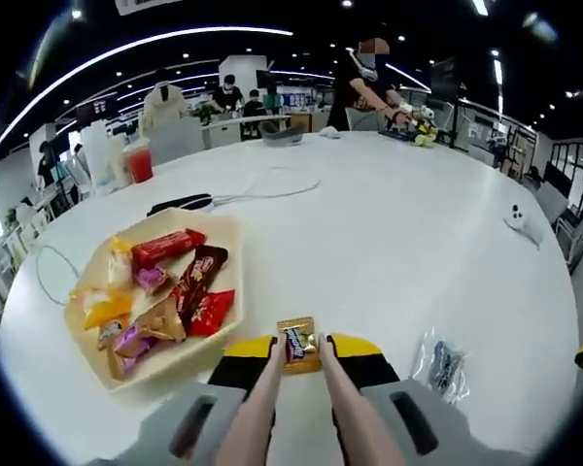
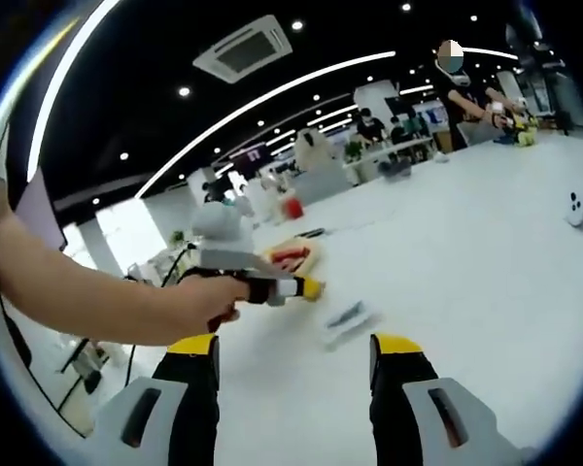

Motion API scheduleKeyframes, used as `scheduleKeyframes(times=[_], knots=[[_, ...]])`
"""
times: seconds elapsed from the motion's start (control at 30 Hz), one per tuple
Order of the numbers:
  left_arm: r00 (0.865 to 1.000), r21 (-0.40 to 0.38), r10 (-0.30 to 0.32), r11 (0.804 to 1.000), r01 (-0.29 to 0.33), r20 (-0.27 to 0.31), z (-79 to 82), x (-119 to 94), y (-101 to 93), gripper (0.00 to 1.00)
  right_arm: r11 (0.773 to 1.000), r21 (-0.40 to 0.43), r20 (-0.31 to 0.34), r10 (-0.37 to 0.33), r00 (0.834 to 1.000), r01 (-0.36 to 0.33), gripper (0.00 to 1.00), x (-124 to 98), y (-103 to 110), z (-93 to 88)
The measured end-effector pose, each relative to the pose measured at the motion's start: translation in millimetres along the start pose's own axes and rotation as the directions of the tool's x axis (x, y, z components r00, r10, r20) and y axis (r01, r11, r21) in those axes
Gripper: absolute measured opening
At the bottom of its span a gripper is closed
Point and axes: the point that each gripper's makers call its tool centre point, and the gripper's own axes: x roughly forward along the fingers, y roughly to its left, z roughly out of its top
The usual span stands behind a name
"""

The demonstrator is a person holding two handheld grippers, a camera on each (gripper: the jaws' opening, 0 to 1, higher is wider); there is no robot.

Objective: Place the target food into the container with the food tongs after gripping and lifting it, then release it inside without dropping or visibly crushing the food.

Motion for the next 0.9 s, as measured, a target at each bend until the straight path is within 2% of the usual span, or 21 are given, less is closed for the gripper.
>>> scheduleKeyframes(times=[0.07,0.13,0.23,0.37,0.4,0.53,0.63,0.7,0.8,0.9], knots=[[1.000,-0.012,-0.005,1.000,0.004,-0.003,0.1,-7,-1.3,0.18,1.000,0.002,0.004,-0.002,1.000,0.002,0.63,-2,-1,1.3],[0.998,0.001,-0.019,1.000,0.019,0.053,14.1,-19,-6.8,0.17,1.000,0.006,0.009,0.001,1.000,-0.002,0.63,-5,1,2.5],[0.995,0.057,-0.034,0.998,0.029,0.089,26.6,-35,-13.2,0.17,1.000,-0.010,0.007,0.012,1.000,-0.012,0.63,-8,5,3.3],[0.994,0.050,-0.032,0.998,0.027,0.107,31.7,-49,-12.3,0.17,0.999,-0.016,0.011,0.036,0.999,-0.036,0.63,-9,10,3.6],[0.993,0.030,-0.027,0.999,0.024,0.112,31.4,-53,-10.7,0.17,0.999,-0.017,0.012,0.042,0.999,-0.042,0.63,-9,11,3.8],[0.993,0.039,-0.019,0.999,0.014,0.116,27.0,-62,-7.5,0.17,0.998,-0.024,0.019,0.058,0.998,-0.058,0.63,-12,19,4.0],[0.992,-0.003,-0.009,1.000,0.009,0.126,26.0,-72,-3.8,0.17,0.997,-0.023,0.017,0.077,0.997,-0.076,0.63,-15,27,-0.2],[0.991,-0.098,-0.017,0.995,0.030,0.133,26.9,-78,-3.1,0.18,0.996,-0.024,0.011,0.086,0.996,-0.086,0.63,-17,31,-2.3],[0.990,-0.071,-0.003,0.997,0.013,0.144,30.4,-90,7.8,0.17,0.993,-0.039,0.010,0.109,0.994,-0.109,0.63,-22,38,-1.4],[0.987,-0.129,0.017,0.992,0.004,0.159,30.8,-98,20.8,0.17,0.993,-0.038,0.009,0.111,0.994,-0.111,0.63,-23,36,-1.4]])
